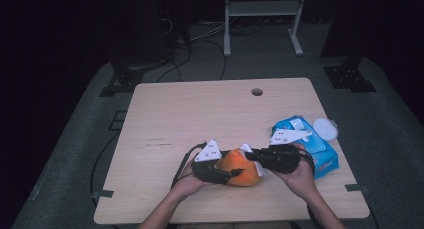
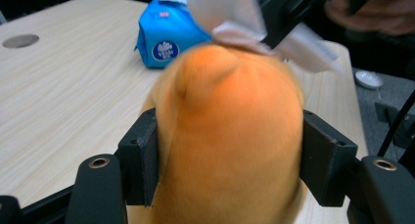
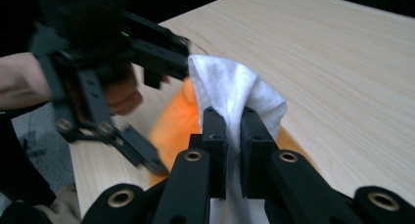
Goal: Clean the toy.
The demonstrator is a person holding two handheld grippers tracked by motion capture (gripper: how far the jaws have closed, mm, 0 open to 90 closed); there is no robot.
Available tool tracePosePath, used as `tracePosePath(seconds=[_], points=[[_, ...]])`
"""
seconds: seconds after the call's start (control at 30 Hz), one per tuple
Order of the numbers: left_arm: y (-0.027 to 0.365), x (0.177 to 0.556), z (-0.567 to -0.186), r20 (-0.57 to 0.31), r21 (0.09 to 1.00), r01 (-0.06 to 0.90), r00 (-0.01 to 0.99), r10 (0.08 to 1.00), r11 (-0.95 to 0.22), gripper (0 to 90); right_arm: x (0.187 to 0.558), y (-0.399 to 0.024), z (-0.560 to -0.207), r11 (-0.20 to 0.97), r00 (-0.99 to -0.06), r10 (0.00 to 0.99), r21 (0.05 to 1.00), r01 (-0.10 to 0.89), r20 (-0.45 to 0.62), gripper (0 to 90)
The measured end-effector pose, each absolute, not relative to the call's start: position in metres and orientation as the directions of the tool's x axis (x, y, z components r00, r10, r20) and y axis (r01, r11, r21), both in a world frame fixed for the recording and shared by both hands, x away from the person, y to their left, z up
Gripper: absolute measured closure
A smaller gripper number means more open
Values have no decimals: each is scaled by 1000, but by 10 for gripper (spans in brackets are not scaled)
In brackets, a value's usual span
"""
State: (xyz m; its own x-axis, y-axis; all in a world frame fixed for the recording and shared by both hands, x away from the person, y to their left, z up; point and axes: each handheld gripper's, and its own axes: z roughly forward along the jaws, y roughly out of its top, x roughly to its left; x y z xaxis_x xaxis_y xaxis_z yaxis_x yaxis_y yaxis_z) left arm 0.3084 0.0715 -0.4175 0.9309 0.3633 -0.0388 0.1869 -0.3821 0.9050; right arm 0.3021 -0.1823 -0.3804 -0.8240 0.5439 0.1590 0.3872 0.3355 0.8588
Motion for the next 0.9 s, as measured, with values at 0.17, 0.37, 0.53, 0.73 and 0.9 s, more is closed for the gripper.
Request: tracePosePath(seconds=[0.17,0.37,0.53,0.73,0.9], points=[[73,308,-414,-26,905,181,927,375,-384,344,305,-189,-387,326,-799,576,848,418,172,826],[71,306,-410,-11,907,169,925,381,-385,345,295,-173,-373,348,-838,532,872,344,119,825],[74,305,-406,-2,910,165,919,394,-380,345,303,-183,-384,333,-811,564,855,398,158,825],[65,302,-409,26,903,142,924,381,-406,313,298,-176,-376,315,-828,536,872,375,163,825],[72,308,-411,-14,911,161,932,362,-380,172,301,-177,-384,333,-820,549,858,391,160,825]])
